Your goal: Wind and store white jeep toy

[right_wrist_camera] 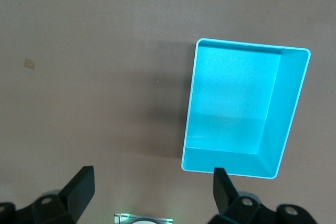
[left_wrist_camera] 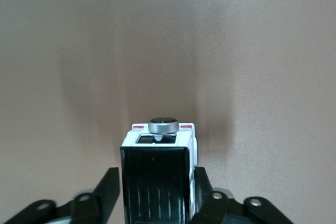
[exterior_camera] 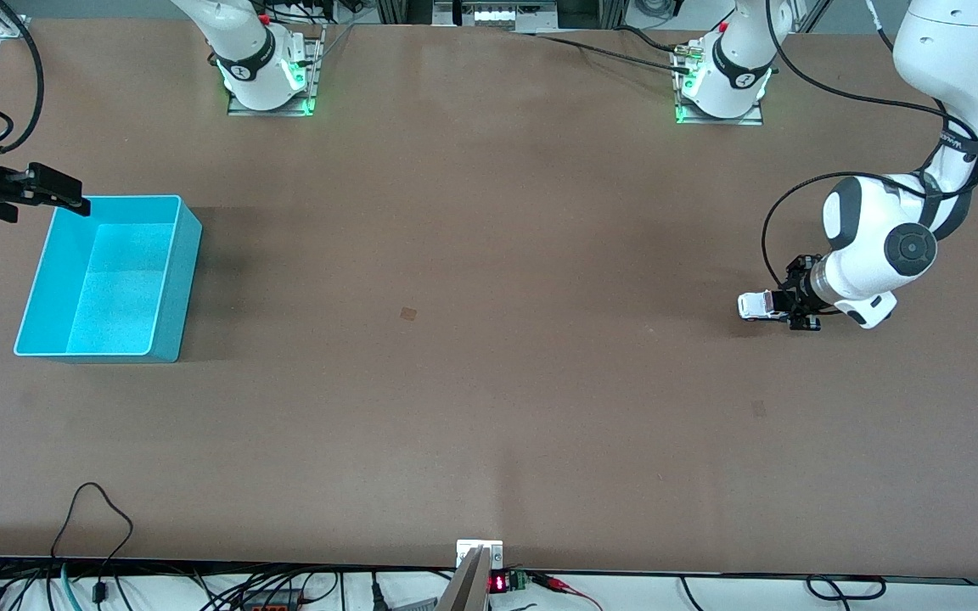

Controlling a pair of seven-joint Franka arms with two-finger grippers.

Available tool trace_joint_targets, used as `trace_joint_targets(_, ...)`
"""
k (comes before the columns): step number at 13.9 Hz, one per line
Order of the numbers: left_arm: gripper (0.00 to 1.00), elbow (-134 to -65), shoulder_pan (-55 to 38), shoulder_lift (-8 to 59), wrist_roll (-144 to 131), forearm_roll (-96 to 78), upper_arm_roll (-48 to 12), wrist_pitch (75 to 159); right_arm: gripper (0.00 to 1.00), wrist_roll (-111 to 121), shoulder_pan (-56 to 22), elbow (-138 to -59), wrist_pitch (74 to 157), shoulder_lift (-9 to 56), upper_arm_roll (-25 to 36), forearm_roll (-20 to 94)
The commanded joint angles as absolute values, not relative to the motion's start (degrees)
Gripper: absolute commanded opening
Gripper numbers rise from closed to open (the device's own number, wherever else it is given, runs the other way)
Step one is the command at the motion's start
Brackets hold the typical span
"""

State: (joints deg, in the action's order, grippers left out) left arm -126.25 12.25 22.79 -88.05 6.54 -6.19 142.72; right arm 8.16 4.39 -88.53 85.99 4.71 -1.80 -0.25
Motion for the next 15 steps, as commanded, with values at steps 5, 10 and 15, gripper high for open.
trace_joint_targets(5,0.37,-127.1,13.1,22.2,-92.5,8.0,-7.0,142.9,1.00,8.5,4.6,-88.5,86.1,4.5,-1.8,0.0)
trace_joint_targets(10,0.28,-127.5,13.2,21.5,-92.9,8.0,-7.0,141.9,1.00,8.5,4.7,-88.5,86.1,4.5,-1.8,0.0)
trace_joint_targets(15,0.28,-127.7,13.4,21.8,-93.3,8.0,-7.0,142.6,1.00,8.5,4.7,-88.5,86.1,4.5,-1.8,0.0)
